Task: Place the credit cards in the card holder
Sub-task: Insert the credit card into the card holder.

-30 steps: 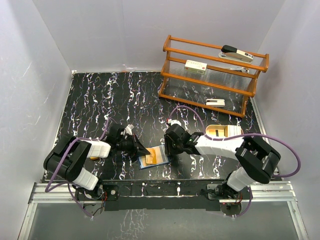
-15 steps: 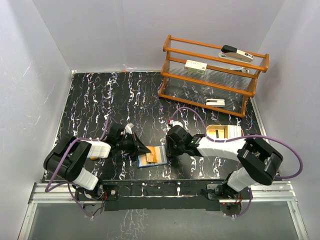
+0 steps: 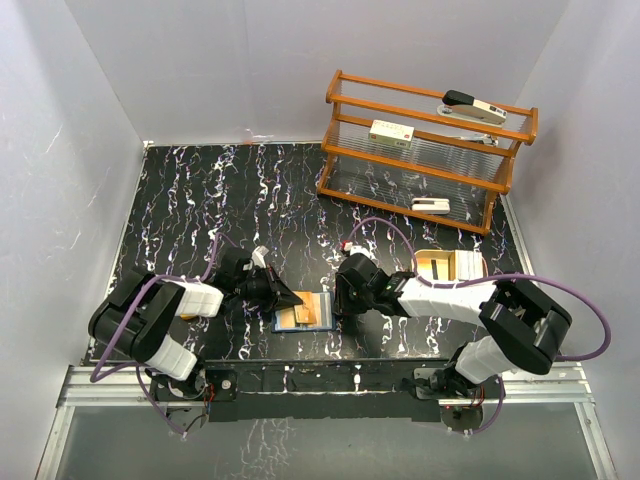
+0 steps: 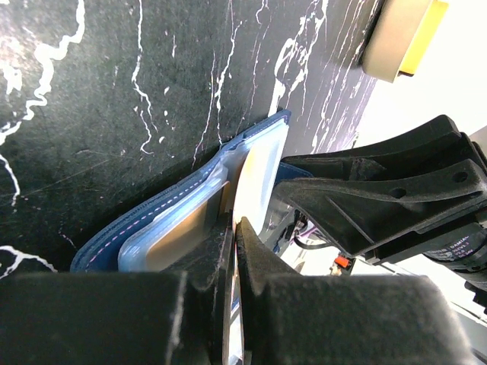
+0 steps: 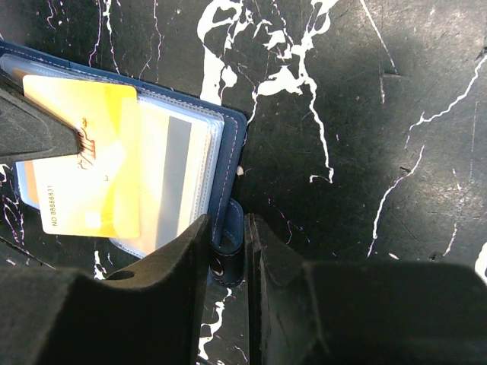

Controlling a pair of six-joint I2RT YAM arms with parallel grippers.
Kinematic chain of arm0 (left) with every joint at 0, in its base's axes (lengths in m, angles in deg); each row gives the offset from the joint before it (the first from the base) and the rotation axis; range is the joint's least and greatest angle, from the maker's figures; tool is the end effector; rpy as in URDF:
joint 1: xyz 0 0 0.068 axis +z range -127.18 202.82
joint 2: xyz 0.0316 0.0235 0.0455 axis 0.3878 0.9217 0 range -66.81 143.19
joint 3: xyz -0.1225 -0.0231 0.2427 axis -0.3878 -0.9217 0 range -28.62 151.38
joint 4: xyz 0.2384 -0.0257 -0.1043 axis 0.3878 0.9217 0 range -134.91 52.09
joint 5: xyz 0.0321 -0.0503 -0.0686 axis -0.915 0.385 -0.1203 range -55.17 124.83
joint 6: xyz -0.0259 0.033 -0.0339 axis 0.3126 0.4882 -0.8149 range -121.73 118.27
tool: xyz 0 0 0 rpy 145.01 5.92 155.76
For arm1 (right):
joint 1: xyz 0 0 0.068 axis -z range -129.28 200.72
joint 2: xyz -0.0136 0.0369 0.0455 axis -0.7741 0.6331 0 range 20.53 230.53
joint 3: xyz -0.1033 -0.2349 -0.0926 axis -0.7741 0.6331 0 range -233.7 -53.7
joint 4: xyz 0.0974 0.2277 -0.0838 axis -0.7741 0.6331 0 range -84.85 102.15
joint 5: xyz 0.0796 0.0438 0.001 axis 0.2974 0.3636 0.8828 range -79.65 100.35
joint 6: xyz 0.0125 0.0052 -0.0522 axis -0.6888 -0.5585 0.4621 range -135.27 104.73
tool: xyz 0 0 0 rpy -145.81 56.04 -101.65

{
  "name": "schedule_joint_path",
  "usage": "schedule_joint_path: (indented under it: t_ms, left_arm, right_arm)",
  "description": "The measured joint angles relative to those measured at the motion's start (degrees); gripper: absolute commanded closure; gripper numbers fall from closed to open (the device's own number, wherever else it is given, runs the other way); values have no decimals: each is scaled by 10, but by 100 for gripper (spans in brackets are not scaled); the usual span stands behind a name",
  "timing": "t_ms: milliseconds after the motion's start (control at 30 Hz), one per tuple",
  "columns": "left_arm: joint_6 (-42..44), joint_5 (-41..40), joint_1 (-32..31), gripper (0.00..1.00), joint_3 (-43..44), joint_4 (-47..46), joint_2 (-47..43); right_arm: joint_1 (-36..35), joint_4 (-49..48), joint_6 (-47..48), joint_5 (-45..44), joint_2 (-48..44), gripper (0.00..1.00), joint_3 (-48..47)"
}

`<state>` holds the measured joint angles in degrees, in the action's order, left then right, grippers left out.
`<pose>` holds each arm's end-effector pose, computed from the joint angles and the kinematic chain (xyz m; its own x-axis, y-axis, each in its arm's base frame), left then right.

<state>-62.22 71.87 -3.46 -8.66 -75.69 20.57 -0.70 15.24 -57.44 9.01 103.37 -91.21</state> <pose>0.2054 -0.1254 0.1129 -0.9483 -0.3065 -0.0824 -0.0781 0.4770 -0.8755 0.1654 0.2060 0.1532 -0.8996 -0.0515 -0.4336 -0.2284 0.9019 0.3667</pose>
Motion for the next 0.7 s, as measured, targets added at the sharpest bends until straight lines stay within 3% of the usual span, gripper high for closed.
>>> schedule_joint_path:
  t_ms: [533,700]
  left_arm:
    - [-1,-10,-12,100,-5,24,-28]
    - [-11,-9,-15,86,-8,8,-24]
  right_arm:
    - [0,-11,-4,-1,-4,80,8]
    - [0,-34,-12,1,-15,79,27]
